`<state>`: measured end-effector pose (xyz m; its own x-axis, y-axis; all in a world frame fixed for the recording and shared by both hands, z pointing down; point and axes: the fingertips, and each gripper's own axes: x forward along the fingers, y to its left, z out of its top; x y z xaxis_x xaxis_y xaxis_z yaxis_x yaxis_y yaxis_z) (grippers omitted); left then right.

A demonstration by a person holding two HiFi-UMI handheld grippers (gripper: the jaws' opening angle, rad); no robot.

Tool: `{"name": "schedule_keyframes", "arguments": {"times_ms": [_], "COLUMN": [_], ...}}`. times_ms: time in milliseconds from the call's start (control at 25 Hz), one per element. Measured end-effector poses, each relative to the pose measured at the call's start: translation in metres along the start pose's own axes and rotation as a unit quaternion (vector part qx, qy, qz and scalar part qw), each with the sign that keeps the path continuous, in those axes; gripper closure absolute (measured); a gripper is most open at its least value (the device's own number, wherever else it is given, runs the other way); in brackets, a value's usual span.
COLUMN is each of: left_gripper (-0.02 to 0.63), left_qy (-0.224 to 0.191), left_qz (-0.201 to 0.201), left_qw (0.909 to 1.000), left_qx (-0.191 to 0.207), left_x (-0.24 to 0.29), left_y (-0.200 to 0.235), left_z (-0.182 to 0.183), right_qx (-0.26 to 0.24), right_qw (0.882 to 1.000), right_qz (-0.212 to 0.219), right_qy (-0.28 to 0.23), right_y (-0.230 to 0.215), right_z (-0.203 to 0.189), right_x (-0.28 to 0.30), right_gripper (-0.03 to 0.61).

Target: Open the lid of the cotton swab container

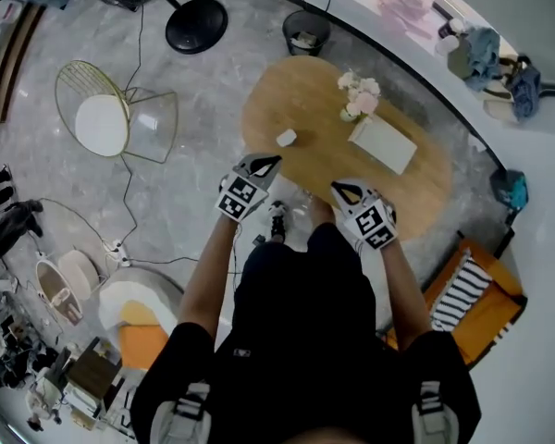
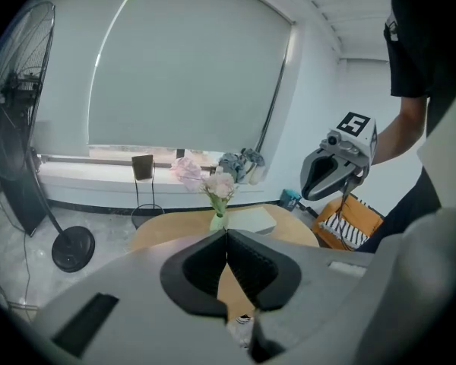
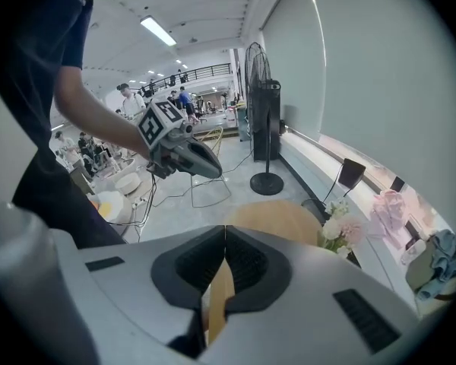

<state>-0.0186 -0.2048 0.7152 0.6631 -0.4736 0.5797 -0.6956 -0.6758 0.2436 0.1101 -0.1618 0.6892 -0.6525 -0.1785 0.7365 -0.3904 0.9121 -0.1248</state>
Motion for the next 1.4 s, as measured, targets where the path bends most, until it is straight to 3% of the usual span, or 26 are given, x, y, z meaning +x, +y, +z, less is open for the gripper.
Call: {"name": "schedule_keyframes", "arguments": {"times_ms": [320, 800, 1120, 1400], "left_gripper": [0.607, 0.509, 0.394, 0.367], "left_qy": [0.05, 0.127, 0.175, 0.21], "left_qz": [0.028, 0.046, 0.044, 0.057], "left_qw": [0.9976, 0.9895, 0.9836, 0.9759], "left_qx": [-0.038, -0.051, -0.006, 0.01], "left_x": [0.055, 0.138, 0.187, 0.206], "left_y": [0.039, 0.079, 0.088, 0.098], "left_z": [-0.063, -0.148, -0.181, -0.212], "right_qx": [0.032, 0.083, 0.102, 0.112], "right_qw": [0.999, 0.996, 0.994, 0.992], "right_qz": [0.003, 0.005, 0.013, 0.017], "right_qy": [0.014, 0.028, 0.037, 0.052], "right_y": [-0.01, -0.012, -0.012, -0.011], "right_z": [-0.028, -0.086, -0.114, -0.133], "right_x": [0.027, 0.059, 0.077, 0.079], "right_gripper": [0.581, 0.581, 0.581, 0.581]}}
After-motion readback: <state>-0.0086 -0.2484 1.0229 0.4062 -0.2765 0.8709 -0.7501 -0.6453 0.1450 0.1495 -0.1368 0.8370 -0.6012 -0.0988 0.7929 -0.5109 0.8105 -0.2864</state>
